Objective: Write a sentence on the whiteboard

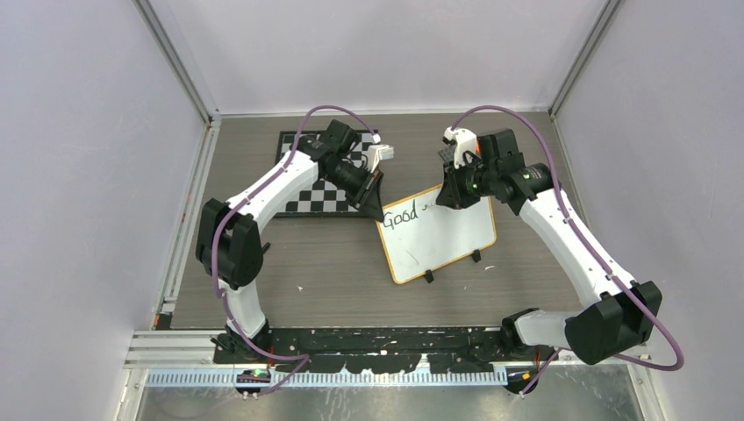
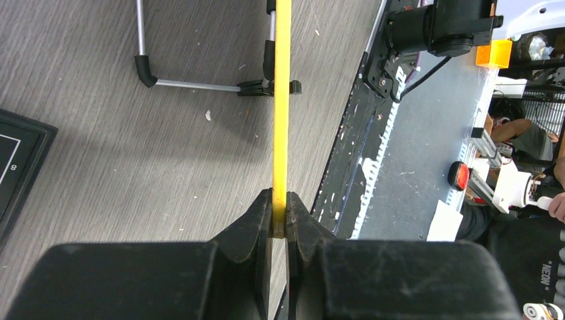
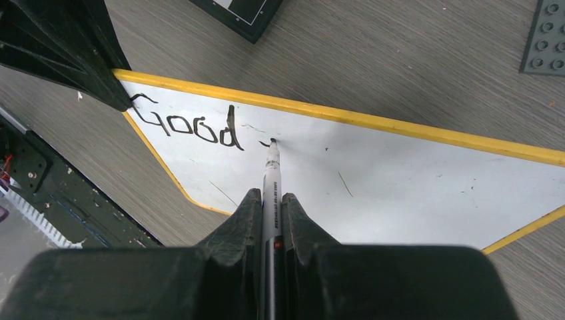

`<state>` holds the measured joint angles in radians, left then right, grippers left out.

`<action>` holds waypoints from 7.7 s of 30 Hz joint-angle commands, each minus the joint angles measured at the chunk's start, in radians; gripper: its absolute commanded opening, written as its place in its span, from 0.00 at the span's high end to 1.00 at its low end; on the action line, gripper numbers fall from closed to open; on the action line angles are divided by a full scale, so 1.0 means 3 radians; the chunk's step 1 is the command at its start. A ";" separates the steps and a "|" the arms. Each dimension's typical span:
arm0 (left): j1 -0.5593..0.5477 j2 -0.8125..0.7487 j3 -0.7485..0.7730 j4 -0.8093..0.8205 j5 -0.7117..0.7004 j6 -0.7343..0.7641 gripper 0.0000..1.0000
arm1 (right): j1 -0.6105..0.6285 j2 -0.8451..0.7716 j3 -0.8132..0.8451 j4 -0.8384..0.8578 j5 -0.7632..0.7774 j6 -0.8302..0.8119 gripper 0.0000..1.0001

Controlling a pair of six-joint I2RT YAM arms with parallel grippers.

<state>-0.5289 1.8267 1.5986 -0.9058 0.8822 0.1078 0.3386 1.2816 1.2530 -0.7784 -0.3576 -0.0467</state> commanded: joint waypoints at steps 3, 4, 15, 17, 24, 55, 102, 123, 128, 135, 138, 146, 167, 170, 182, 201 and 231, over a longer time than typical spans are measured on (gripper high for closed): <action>-0.0019 -0.0010 0.0067 0.0018 0.0105 -0.0012 0.94 | 0.0028 -0.0009 0.0140 0.0202 -0.0055 0.0033 1.00; -0.0013 -0.0009 0.0066 0.0018 0.0103 -0.0011 0.94 | 0.0037 -0.0004 0.0132 0.0202 -0.0060 0.0033 1.00; -0.0019 -0.0002 0.0066 0.0018 0.0103 -0.0006 0.96 | 0.0102 0.0003 0.0045 0.0185 -0.0064 -0.0013 1.00; -0.0021 0.0001 0.0066 0.0018 0.0102 -0.0007 0.96 | 0.0102 -0.0004 0.0019 0.0177 -0.0046 -0.0029 1.00; -0.0020 0.0006 0.0066 0.0018 0.0097 -0.0006 0.97 | 0.0102 -0.0058 -0.0070 0.0118 0.0010 -0.0067 1.00; -0.0024 0.0009 0.0085 0.0003 0.0092 -0.0006 0.99 | 0.0099 -0.0139 0.0071 -0.0114 0.0101 -0.0171 1.00; -0.0037 -0.0022 0.0045 0.0017 0.0084 0.0004 0.99 | 0.0017 -0.0098 -0.0050 0.0046 0.0174 -0.0100 1.00; -0.0035 -0.0030 0.0040 0.0006 0.0065 0.0024 0.99 | -0.0023 -0.0013 0.0163 0.0135 0.0395 -0.0054 1.00; -0.0035 -0.0025 0.0043 0.0007 0.0066 0.0024 0.99 | -0.0040 -0.0052 0.0111 0.0115 0.0433 -0.0063 1.00; -0.0032 -0.0010 0.0051 0.0003 0.0066 0.0020 0.99 | -0.0049 -0.0102 -0.0008 0.0085 0.0453 -0.0095 1.00; -0.0035 -0.0014 0.0051 0.0003 0.0066 0.0019 0.99 | -0.0046 -0.0111 -0.0053 0.0068 0.0415 -0.0102 1.00; -0.0036 -0.0030 0.0040 0.0008 0.0062 0.0019 0.99 | -0.0047 -0.0113 -0.0087 0.0003 0.0363 -0.0145 1.00; -0.0036 -0.0040 0.0045 0.0003 0.0081 0.0026 0.99 | -0.0046 -0.0081 0.0129 -0.0065 0.0362 -0.0146 1.00; -0.0035 -0.0037 0.0045 0.0003 0.0072 0.0025 0.99 | -0.0046 -0.0057 0.0102 -0.0031 0.0402 -0.0158 1.00; -0.0035 -0.0021 0.0054 0.0003 0.0071 0.0019 0.99 | -0.0091 -0.0018 0.0159 -0.0007 0.0611 -0.0209 1.00; -0.0035 -0.0025 0.0045 0.0003 0.0081 0.0027 0.99 | -0.0081 0.0023 0.0302 0.0025 0.0344 -0.0113 1.00; -0.0035 0.0007 0.0040 -0.0005 0.0071 0.0040 0.99 | -0.0027 -0.0074 -0.0040 -0.0073 0.0449 -0.0250 1.00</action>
<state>-0.5301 1.8271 1.5986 -0.9062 0.8776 0.1131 0.3260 1.2816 1.2434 -0.8402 -0.2562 -0.1005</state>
